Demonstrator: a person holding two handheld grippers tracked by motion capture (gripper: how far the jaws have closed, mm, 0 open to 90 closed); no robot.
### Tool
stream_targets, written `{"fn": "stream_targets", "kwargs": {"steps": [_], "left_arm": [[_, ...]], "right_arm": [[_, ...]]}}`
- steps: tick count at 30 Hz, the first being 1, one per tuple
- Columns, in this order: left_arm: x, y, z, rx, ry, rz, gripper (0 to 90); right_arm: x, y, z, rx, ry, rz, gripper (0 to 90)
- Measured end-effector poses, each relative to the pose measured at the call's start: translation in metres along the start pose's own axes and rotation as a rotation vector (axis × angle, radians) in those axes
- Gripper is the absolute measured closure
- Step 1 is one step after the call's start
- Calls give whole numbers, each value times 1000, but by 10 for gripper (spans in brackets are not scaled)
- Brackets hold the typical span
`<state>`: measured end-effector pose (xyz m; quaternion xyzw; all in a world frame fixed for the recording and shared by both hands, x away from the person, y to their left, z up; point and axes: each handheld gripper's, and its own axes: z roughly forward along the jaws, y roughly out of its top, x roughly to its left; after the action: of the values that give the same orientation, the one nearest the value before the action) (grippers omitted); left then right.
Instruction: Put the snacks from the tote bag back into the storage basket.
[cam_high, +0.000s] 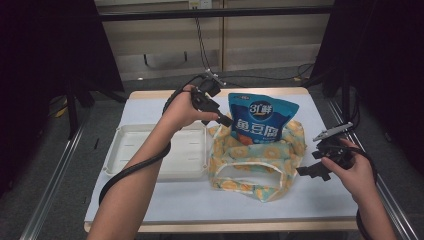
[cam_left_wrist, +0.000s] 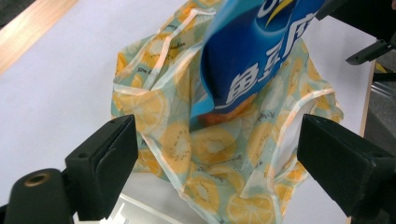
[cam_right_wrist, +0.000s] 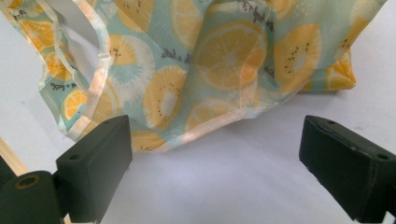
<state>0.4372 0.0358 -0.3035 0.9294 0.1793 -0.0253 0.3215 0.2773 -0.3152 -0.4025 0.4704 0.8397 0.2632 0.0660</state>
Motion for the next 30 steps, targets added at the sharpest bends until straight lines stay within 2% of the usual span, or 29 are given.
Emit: {"fn": "stream_targets", "kwargs": {"steps": [2,4,9,12,17,18,21,23,25,26,27,29,30], "left_arm": [[0,4,0,-12,2,-12,132],[1,8,0,-15,4,10,133],[0,19,1,-44,13,20,138],[0,26,4,-43,16,32,145],[-4,38,5,-61,20,65,193],[-4,39,5,-61,16,64,212],[-7,46,6,-59,13,103,266],[-10,49,6,-75,-1,110,347],[-15,52,6,-85,-14,107,468],[-17,54,5,-76,-17,125,499],[-19,56,5,-60,-6,137,523],[-21,58,4,-37,20,151,566],[-21,59,4,-34,20,145,605]], "right_arm": [[0,0,1,-1,8,0,93],[1,0,1,1,10,-1,93],[1,1,2,1,16,-5,93],[2,1,3,5,20,-3,93],[4,1,4,7,26,0,94],[3,1,5,10,26,0,94],[3,1,5,11,23,-10,95],[3,1,6,9,26,-14,95],[4,0,6,14,24,-8,95],[4,0,6,18,21,-6,95],[3,0,7,13,25,-18,95],[3,-1,8,20,23,-10,96],[3,-1,8,21,21,-10,96]]}}
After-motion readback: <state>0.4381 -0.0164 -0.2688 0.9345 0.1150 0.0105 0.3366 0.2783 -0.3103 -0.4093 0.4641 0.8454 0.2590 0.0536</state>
